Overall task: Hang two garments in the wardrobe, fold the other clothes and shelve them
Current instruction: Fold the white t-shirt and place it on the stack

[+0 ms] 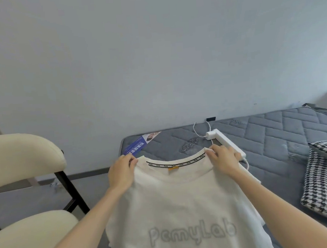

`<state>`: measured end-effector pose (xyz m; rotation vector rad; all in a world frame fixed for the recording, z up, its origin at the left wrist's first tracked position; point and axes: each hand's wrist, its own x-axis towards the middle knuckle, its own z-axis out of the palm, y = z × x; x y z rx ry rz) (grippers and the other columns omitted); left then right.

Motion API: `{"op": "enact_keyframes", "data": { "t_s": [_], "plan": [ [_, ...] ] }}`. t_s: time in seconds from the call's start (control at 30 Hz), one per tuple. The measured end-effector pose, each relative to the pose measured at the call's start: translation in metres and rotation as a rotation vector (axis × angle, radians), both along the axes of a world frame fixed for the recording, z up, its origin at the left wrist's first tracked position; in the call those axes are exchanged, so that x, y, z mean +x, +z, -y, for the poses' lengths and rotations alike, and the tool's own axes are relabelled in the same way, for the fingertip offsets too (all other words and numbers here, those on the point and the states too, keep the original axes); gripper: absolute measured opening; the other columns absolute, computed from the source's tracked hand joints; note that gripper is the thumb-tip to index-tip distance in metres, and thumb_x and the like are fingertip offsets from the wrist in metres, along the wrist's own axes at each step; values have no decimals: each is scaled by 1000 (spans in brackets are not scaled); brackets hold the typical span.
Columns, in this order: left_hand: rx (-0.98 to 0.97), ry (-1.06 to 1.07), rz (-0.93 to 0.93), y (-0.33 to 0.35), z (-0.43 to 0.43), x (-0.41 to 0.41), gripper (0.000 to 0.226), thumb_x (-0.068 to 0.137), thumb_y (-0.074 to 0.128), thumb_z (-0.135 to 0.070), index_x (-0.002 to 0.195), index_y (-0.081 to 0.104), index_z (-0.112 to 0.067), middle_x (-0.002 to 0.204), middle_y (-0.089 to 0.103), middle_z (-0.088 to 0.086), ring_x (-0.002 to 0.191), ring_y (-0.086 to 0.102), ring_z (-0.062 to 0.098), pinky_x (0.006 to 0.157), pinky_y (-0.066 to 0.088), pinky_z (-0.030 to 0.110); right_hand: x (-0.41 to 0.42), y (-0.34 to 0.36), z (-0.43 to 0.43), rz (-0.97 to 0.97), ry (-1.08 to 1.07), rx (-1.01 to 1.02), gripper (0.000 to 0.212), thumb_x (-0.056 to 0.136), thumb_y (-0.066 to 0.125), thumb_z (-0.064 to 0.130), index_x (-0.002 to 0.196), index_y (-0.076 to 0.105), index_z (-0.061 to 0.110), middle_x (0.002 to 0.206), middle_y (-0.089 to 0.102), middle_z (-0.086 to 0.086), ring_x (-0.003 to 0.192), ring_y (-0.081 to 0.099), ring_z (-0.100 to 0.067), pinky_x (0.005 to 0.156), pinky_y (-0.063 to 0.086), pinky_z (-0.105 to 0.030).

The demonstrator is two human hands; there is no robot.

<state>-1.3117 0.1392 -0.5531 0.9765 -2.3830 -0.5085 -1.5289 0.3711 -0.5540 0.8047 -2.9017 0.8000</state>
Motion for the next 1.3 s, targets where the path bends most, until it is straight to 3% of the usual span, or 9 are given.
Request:
{"op": "enact_keyframes", "data": {
  "t_s": [0.13,0.23,0.33,0.53,0.7,0.77,0.9,1.03,1.3],
  "plan": [
    [5,24,72,-24,-3,-8,17,97,48,-19,108,61,-14,112,57,6,108,52,27,87,35,36,2,-25,13,25,-64,88,34,101,35,36,116,59,19,129,50,-8,125,32,-32,103,20,-42],
    [-70,-31,20,-36,-22,-11,27,96,49,-14,122,56,-12,125,51,6,117,47,25,96,35,34,23,-43,17,-130,-75,49,34,99,42,25,130,51,14,141,44,-6,132,32,-29,107,21,-37],
    [-81,-159,-11,-54,-64,-13,33,96,44,-12,129,51,-10,136,47,6,126,42,23,104,32,32,65,-65,23,-187,106,-54,39,98,44,19,136,44,9,147,38,-6,139,29,-24,114,16,-32],
    [130,-232,305,-104,-125,-16,58,103,20,-28,150,-8,-12,159,-14,2,147,-11,18,117,-2,33,99,-120,12,26,198,216,55,103,20,38,153,7,19,161,0,4,148,-3,-16,119,-6,-38],
    [218,-255,466,-130,-128,-7,69,102,19,-43,147,-21,-9,155,-26,8,145,-19,21,116,-10,32,80,-134,-6,238,144,197,54,101,16,49,150,-5,41,158,-16,13,147,-15,-16,116,-4,-51],
    [214,-244,485,-137,-126,-5,72,101,19,-48,146,-21,-9,155,-26,8,145,-20,20,116,-11,31,78,-133,-6,279,134,172,50,101,16,49,148,0,47,158,-13,17,147,-12,-15,114,0,-55],
    [202,-260,520,-140,-123,-6,76,99,19,-52,144,-27,-11,154,-30,8,143,-23,22,115,-12,36,63,-118,-2,-28,57,135,36,100,29,36,134,38,42,141,37,7,119,39,-22,97,30,-42],
    [220,-275,542,-142,-122,-5,80,97,22,-56,141,-31,-15,152,-34,7,142,-27,22,115,-11,46,36,-108,5,-105,160,273,20,97,42,35,115,50,31,116,38,1,109,39,-23,87,33,-39],
    [256,-270,560,-142,-112,-7,89,93,26,-63,142,-32,-17,149,-39,10,140,-31,25,114,-14,47,22,-101,13,-122,60,289,14,98,42,27,106,50,18,117,45,-1,107,42,-25,82,33,-38]
  ]
}}
